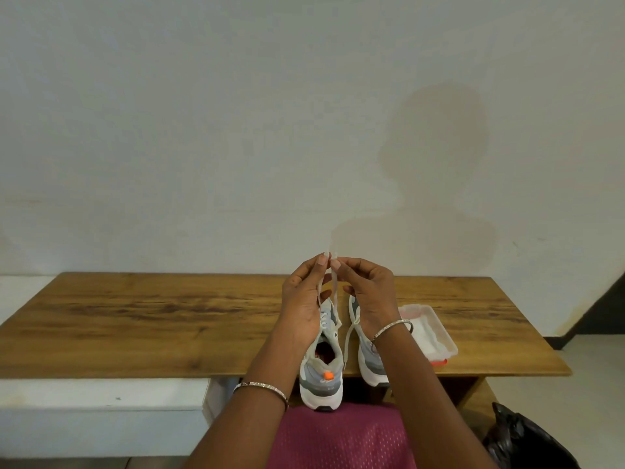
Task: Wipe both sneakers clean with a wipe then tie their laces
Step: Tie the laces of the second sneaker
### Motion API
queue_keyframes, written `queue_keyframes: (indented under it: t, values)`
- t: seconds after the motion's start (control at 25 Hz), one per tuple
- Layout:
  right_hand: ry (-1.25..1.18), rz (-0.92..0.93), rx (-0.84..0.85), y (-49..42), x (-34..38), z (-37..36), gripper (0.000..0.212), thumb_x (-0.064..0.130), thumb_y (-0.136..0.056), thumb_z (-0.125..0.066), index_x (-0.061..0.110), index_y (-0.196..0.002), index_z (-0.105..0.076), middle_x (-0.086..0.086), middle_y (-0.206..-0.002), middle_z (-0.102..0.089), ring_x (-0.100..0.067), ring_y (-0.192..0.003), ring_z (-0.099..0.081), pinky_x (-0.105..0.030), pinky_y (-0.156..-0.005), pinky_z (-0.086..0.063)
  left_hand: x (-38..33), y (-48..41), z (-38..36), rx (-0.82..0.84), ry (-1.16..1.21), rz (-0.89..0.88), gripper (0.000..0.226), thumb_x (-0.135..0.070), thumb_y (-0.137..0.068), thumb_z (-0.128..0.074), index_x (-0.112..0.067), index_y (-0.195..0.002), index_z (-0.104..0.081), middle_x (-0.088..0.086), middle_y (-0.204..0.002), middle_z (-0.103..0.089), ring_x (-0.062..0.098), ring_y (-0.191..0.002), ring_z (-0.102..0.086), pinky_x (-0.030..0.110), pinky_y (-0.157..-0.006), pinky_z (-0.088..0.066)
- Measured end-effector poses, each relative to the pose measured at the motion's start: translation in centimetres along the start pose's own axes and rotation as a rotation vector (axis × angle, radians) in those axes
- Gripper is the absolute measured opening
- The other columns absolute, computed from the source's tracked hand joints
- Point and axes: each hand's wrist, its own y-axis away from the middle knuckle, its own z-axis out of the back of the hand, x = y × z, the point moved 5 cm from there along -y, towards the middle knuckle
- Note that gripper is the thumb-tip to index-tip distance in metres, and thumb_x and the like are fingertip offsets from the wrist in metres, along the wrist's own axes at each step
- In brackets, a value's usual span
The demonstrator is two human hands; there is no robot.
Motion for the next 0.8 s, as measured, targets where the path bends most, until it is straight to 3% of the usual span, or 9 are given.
queue_keyframes:
  t: [0.4, 0.56, 0.64, 0.72, 0.8]
  values:
    - [0.051, -0.003, -0.021, -0.5, -0.3, 0.2, 0.017, 0.024, -0.083, -0.079, 0.013, -0.096, -0.079, -0.006, -0.088, -0.078, -0.025, -0.089, -0.073, -0.035, -0.077, -0.054, 1.2, -0.1, -0.1, -0.036, 0.022, 0.055, 0.04, -0.032, -0.078, -0.077, -0.013, -0.112, -0.077, 0.012, -0.114, -0.076, 0.035, -0.116, -0.068, 0.06, -0.103, -0.049]
    - [0.047, 0.004, -0.013, -0.6, -0.5, 0.3, 0.018, 0.022, -0.083, -0.079, 0.01, -0.096, -0.079, -0.01, -0.088, -0.077, -0.027, -0.088, -0.072, -0.035, -0.078, -0.054, 1.1, -0.1, -0.1, -0.016, 0.024, 0.048, 0.033, -0.027, -0.079, -0.077, -0.011, -0.108, -0.078, 0.011, -0.107, -0.077, 0.032, -0.109, -0.07, 0.053, -0.1, -0.053]
    - [0.023, 0.022, -0.017, -0.7, -0.6, 0.4, 0.018, 0.019, -0.086, -0.076, 0.005, -0.097, -0.076, -0.014, -0.09, -0.076, -0.025, -0.086, -0.071, -0.034, -0.079, -0.055, 0.7, 0.0, 0.1, -0.002, -0.032, 0.014, 0.021, -0.024, -0.084, -0.076, -0.014, -0.102, -0.08, 0.005, -0.097, -0.078, 0.023, -0.087, -0.069, 0.036, -0.078, -0.059]
    - [-0.053, -0.007, -0.027, -0.8, -0.9, 0.7, 0.018, 0.012, -0.091, -0.071, -0.003, -0.101, -0.07, -0.019, -0.088, -0.074, -0.027, -0.081, -0.071, -0.036, -0.079, -0.059, 0.1, 0.2, 0.2, 0.045, -0.105, -0.016, 0.013, -0.024, -0.088, -0.074, -0.017, -0.097, -0.081, 0.002, -0.087, -0.075, 0.01, -0.06, -0.048, 0.02, -0.051, -0.041]
    - [-0.089, -0.07, -0.03, -0.5, -1.2, 0.7, 0.015, 0.007, -0.092, -0.067, -0.005, -0.102, -0.069, -0.017, -0.08, -0.073, -0.026, -0.07, -0.067, -0.036, -0.071, -0.06, -0.2, 0.4, 0.3, 0.102, -0.183, -0.018, 0.016, -0.025, -0.09, -0.071, -0.017, -0.101, -0.08, 0.004, -0.084, -0.073, 0.006, -0.052, -0.038, 0.015, -0.044, -0.032]
